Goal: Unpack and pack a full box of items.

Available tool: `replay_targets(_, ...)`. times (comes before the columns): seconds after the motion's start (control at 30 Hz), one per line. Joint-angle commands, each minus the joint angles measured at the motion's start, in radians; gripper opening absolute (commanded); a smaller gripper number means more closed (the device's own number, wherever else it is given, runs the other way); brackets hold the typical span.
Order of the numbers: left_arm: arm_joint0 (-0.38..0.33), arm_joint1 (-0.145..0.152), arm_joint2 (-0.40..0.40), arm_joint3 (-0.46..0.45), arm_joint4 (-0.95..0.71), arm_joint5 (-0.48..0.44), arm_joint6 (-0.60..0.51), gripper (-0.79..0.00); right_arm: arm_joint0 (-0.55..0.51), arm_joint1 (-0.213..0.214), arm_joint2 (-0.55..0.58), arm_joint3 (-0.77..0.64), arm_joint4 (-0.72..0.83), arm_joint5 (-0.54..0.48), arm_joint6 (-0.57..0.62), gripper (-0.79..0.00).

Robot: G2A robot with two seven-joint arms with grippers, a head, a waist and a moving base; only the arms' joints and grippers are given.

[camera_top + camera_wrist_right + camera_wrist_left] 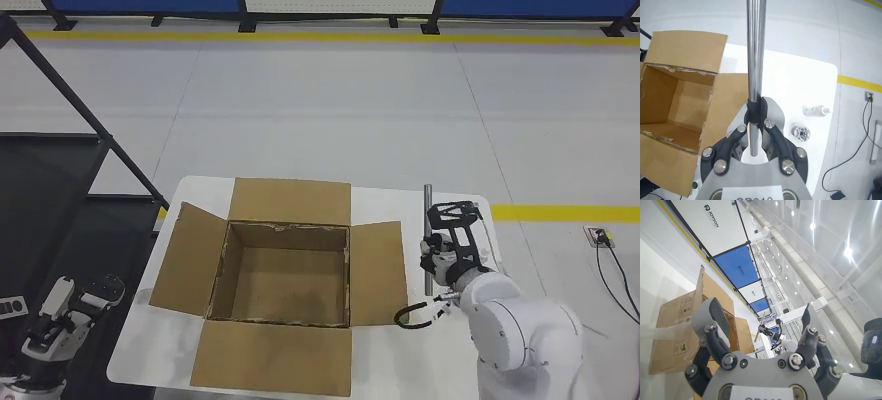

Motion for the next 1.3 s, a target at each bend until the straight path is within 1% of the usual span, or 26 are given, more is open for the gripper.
replay_targets(0.0,0.000,0.000,0.000,0.000,0.000,0.000,0.000,0.000,0.000,0.004,0.027,0.047,0.011,-0.012,0.034,-0.785)
replay_targets(0.07,0.000,0.000,0.000,0.000,0.000,0.000,0.000,0.000,0.013,0.009,0.044,0.113,-0.005,-0.015,0.083,-0.785)
replay_targets(0.3,0.000,0.000,0.000,0.000,0.000,0.000,0.000,0.000,0.048,0.022,0.102,0.349,0.011,0.008,0.074,-0.785)
replay_targets(0.43,0.000,0.000,0.000,0.000,0.000,0.000,0.000,0.000,0.074,0.030,0.122,0.456,0.033,-0.011,0.066,-0.785)
replay_targets(0.63,0.000,0.000,0.000,0.000,0.000,0.000,0.000,0.000,0.093,0.040,0.124,0.545,0.054,-0.040,0.048,-0.785)
replay_targets(1.03,0.000,0.000,0.000,0.000,0.000,0.000,0.000,0.000,0.187,0.051,0.072,0.738,0.046,-0.025,0.016,-0.785)
replay_targets(1.07,0.000,0.000,0.000,0.000,0.000,0.000,0.000,0.000,0.194,0.053,0.073,0.750,0.048,-0.023,0.015,-0.773)
replay_targets(1.1,0.000,0.000,0.000,0.000,0.000,0.000,0.000,0.000,0.201,0.054,0.075,0.761,0.049,-0.023,0.014,-0.727)
replay_targets(1.13,0.000,0.000,0.000,0.000,0.000,0.000,0.000,0.000,0.205,0.056,0.077,0.769,0.051,-0.022,0.012,-0.637)
replay_targets(1.17,0.000,0.000,0.000,0.000,0.000,0.000,0.000,0.000,0.209,0.057,0.078,0.775,0.054,-0.022,0.011,-0.566)
replay_targets(1.2,0.000,0.000,0.000,0.000,0.000,0.000,0.000,0.000,0.211,0.059,0.079,0.779,0.057,-0.023,0.010,-0.517)
replay_targets(1.27,0.000,0.000,0.000,0.000,0.000,0.000,0.000,0.000,0.213,0.062,0.081,0.780,0.063,-0.019,0.008,-0.465)
